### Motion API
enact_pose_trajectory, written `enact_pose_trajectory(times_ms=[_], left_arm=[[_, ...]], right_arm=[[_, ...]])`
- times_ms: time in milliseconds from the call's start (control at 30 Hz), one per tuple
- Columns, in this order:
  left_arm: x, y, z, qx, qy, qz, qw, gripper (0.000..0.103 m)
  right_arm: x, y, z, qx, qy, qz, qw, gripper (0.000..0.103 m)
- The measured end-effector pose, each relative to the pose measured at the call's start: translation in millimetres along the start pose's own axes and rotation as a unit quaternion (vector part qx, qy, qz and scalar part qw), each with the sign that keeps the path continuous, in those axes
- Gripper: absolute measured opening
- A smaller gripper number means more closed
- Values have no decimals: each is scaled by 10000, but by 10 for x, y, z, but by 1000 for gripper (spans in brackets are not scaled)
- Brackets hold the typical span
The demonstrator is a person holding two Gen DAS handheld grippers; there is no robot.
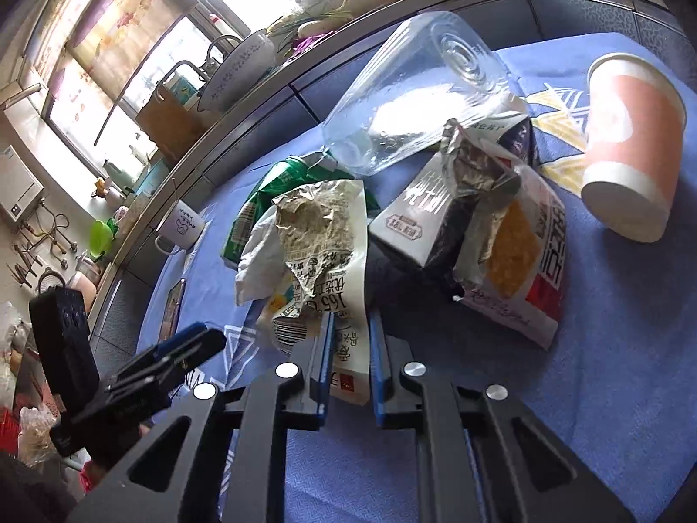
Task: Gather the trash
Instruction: 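Grasp the white tissue with the left gripper while the right gripper grasps the crumpled wrapper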
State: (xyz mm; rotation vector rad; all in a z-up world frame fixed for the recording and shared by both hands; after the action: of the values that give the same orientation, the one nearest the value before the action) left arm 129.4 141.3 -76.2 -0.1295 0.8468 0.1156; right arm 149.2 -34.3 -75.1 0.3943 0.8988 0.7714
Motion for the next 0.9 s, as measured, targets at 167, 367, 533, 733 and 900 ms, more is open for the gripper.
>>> enact_pose_trajectory(times_ms=[167,367,533,733,900], left_arm=[[0,-45,344,-25,-213,-143,9997,80],[-56,-488,381,326,-287,-568,9974,78],[219,-725,187,466,184,-620,9968,51],[375,-627,180,-108,557,-988,9935,4],[122,-474,77,-121,416,-961,9944,2]], right_arm=[[-261,-3,-4,-345,-286,-420,9981,7],[-627,-245,-92,-344,-559,-865,9941,5],[-573,-308,-127,272,-539,-61,9982,6],[-359,-357,-25,938,-500,694,9919,88],[-147,-240,-75,491,76,744,9960,81]])
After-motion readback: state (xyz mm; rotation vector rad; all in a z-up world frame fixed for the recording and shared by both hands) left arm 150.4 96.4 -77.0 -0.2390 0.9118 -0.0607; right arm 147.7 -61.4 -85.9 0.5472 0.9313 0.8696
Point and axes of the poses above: each gripper's, at about its wrist camera, not at the fingertips, and x roughly the way its jaws point, y to its left, z to its top, the point moved 10 cm from there along x, roughly the way its jaws point, and after that the axes turned 8 degrees about z, right-handed, at the moved point
